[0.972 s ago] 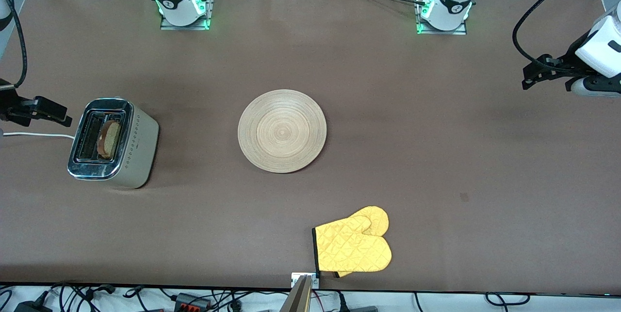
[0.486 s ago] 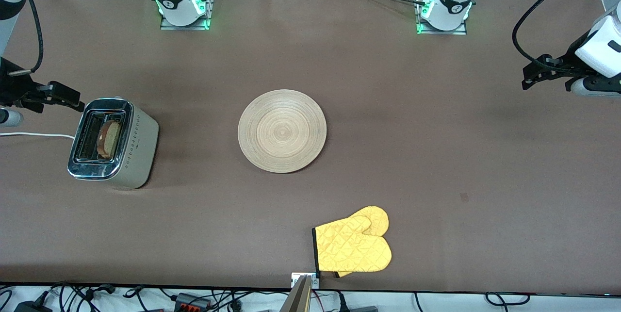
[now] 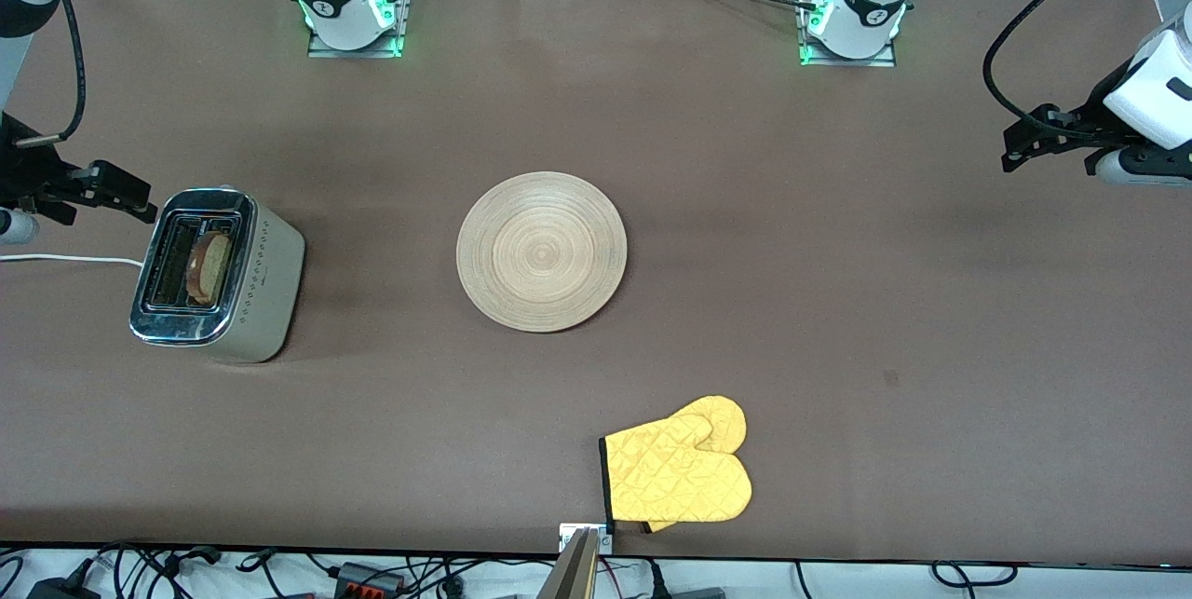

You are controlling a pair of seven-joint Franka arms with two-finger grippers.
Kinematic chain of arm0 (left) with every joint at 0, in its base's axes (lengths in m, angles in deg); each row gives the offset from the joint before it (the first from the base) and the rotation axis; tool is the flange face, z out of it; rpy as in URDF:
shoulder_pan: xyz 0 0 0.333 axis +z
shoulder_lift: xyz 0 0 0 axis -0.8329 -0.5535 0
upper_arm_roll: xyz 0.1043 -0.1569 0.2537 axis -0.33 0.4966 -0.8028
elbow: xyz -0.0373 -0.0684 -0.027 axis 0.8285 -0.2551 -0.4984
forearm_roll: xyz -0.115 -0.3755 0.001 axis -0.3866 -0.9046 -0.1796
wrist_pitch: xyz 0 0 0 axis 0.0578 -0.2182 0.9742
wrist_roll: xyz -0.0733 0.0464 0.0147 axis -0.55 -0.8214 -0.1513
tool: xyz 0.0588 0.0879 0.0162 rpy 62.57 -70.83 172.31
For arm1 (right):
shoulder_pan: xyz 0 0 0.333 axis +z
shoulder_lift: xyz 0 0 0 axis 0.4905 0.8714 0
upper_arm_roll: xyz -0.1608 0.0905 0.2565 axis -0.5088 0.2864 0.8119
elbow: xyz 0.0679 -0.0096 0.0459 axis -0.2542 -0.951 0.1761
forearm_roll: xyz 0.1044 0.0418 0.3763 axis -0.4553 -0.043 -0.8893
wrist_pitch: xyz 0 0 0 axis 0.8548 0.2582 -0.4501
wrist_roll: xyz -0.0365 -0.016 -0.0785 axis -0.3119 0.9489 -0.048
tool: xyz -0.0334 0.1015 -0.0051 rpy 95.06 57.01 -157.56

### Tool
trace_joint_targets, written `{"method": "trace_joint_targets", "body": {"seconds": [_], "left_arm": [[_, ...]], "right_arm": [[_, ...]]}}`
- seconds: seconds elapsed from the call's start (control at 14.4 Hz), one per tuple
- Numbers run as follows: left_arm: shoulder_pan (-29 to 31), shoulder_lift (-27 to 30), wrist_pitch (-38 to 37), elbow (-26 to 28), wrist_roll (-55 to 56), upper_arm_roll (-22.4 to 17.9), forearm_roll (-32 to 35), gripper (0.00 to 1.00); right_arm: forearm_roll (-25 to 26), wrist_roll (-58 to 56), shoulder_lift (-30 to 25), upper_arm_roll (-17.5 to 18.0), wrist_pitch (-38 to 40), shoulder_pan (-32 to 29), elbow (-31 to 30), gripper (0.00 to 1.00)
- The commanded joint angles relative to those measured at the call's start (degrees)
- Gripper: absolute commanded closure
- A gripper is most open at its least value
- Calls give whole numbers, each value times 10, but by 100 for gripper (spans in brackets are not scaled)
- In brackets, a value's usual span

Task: Move plate and put bread in toaster

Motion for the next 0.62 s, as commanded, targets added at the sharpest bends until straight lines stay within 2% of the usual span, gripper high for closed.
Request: {"method": "trace_joint_targets", "body": {"seconds": [0.0, 0.56], "left_arm": [[3, -6, -13, -16, 6, 5, 4, 0], [2, -6, -13, -16, 6, 5, 4, 0]], "right_arm": [[9, -6, 11, 3, -2, -3, 4, 0], [9, -1, 8, 7, 13, 0, 8, 0]]}}
